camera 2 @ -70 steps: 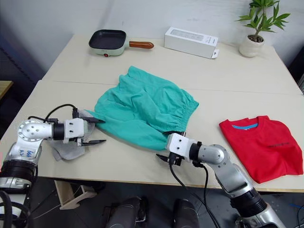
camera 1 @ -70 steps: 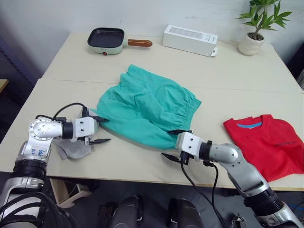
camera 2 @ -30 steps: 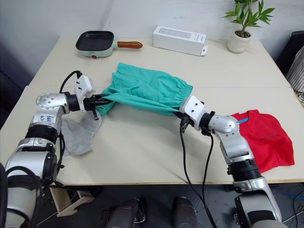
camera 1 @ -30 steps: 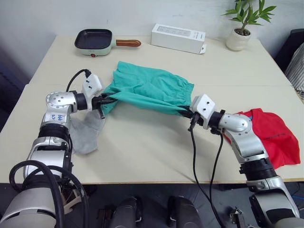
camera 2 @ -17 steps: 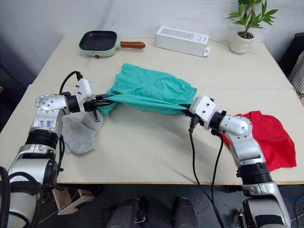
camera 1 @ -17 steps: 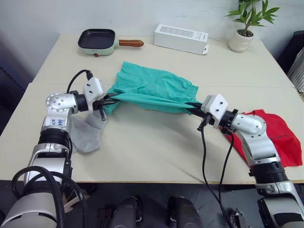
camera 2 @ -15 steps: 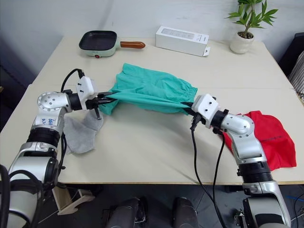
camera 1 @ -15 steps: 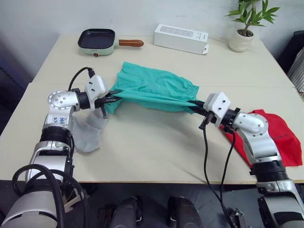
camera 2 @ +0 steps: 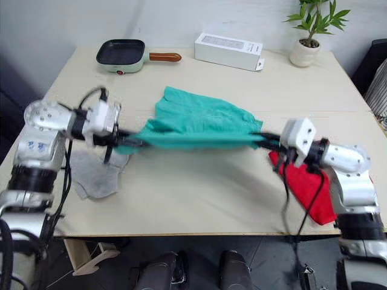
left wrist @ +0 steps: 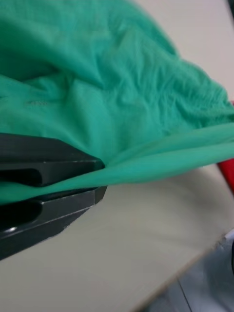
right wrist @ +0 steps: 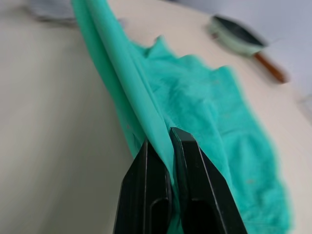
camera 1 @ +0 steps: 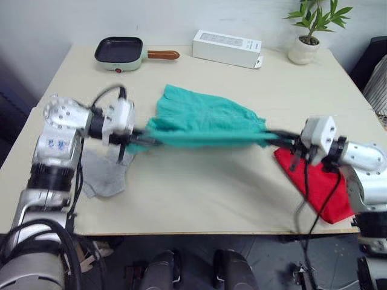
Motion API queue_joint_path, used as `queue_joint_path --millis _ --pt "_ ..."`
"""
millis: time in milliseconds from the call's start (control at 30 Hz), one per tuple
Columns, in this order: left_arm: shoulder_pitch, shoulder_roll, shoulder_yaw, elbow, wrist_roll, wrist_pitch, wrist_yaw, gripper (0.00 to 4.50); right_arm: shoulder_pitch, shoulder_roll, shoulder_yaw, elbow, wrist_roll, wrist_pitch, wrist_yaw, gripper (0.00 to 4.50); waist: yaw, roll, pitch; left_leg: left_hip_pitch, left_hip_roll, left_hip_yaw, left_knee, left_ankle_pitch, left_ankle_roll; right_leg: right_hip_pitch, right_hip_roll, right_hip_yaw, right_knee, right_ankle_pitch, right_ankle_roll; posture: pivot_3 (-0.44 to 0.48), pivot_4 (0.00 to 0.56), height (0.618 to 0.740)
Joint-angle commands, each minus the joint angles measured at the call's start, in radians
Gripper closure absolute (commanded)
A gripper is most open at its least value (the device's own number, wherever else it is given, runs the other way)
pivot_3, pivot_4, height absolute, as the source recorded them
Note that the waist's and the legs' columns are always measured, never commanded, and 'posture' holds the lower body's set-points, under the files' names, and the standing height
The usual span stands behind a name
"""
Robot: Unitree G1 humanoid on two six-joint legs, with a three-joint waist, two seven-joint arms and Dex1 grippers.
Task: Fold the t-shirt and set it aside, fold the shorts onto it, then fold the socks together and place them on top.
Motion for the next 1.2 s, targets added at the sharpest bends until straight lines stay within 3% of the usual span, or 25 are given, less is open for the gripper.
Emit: queue_joint_path --millis 33,233,367,533,633,767,867,933,1033,1133,1200 --pt "0.157 0.091 0.056 -0.219 -0.07 0.16 0.032 4.45 0.126 -0.077 -0.048 -0.079 0.012 0.035 0.054 4.5 0.001 0.0 0.0 0.0 0.0 0.0 0.001 0.0 0.0 0.001 -0.001 0.001 0.0 0.0 0.0 0.0 0.15 0.74" --pt "0.404 0.211 0.015 -0.428 -0.083 0.338 0.085 4.45 0.255 -0.177 0.005 -0.224 0.081 0.285 0.105 4.5 0.013 0.0 0.0 0.002 0.0 -0.003 0.001 -0.005 -0.005 0.002 -0.008 0.006 -0.003 0.0 -0.001 0.0 0.15 0.74" --pt "0.348 0.167 0.02 -0.389 -0.117 0.372 0.14 4.45 0.183 -0.18 0.025 -0.224 0.081 0.317 0.104 4.5 0.031 0.002 0.0 0.002 0.0 -0.004 0.001 -0.005 -0.007 0.002 -0.008 0.004 -0.004 -0.001 -0.002 0.0 0.15 0.74" --pt "-0.103 -0.046 0.047 0.068 0.028 0.076 0.333 4.45 -0.354 -0.02 0.03 0.174 -0.063 0.06 -0.016 4.5 0.038 0.002 0.002 -0.003 0.0 -0.004 0.007 -0.002 -0.007 -0.001 -0.001 0.0 -0.003 0.001 -0.004 0.0 0.15 0.74" --pt "-0.425 -0.151 0.115 0.42 0.1 -0.193 0.528 4.45 -0.719 0.094 0.002 0.484 -0.188 -0.163 -0.25 4.5 0.029 0.001 0.002 -0.002 -0.001 -0.002 0.007 0.002 -0.002 -0.002 -0.001 -0.002 0.002 0.003 -0.003 0.0 0.15 0.74" --pt "-0.76 -0.144 0.122 0.799 0.308 -0.548 0.914 4.45 -1.013 0.132 0.004 0.784 -0.307 -0.405 -0.429 4.5 0.017 0.0 0.001 -0.013 -0.003 0.0 -0.001 0.005 -0.002 -0.016 -0.002 -0.004 0.005 0.003 -0.002 0.0 0.15 0.74" --pt "-0.9 -0.119 0.115 0.915 0.363 -0.723 0.981 4.45 -1.116 0.131 0.004 0.899 -0.353 -0.534 -0.505 4.5 0.002 0.0 0.001 -0.018 -0.005 -0.001 -0.005 0.002 0.0 -0.022 -0.002 -0.008 0.006 0.004 -0.001 0.0 0.15 0.74" --pt "-0.939 -0.121 0.128 0.936 0.335 -0.782 0.914 4.45 -1.129 0.129 0.0 0.928 -0.356 -0.593 -0.511 4.5 -0.003 0.0 0.001 -0.018 -0.006 -0.004 -0.007 -0.002 0.001 -0.022 -0.003 -0.012 0.007 0.004 0.0 0.0 0.15 0.74" --pt "-0.869 -0.143 0.139 0.805 0.154 -0.743 0.524 4.45 -1.042 0.131 0.003 0.897 -0.302 -0.626 -0.401 4.5 -0.004 0.0 0.001 -0.018 -0.006 -0.005 -0.006 -0.005 0.003 -0.021 -0.003 -0.015 0.006 0.004 0.0 0.0 0.15 0.74" --pt "-0.651 -0.092 0.083 0.543 0.034 -0.518 0.235 4.45 -0.876 0.139 0.01 0.808 -0.219 -0.578 -0.26 4.5 -0.004 0.001 0.001 -0.018 -0.007 -0.004 -0.006 -0.005 0.003 -0.016 -0.003 -0.015 0.005 0.004 0.0 0.0 0.15 0.74" --pt "-0.456 -0.023 0.039 0.326 -0.006 -0.319 0.149 4.45 -0.727 0.147 0.016 0.714 -0.15 -0.535 -0.162 4.5 -0.004 0.001 0.002 -0.017 -0.007 -0.007 -0.003 -0.005 0.003 -0.015 -0.003 -0.013 0.004 0.004 0.001 0.0 0.15 0.74"
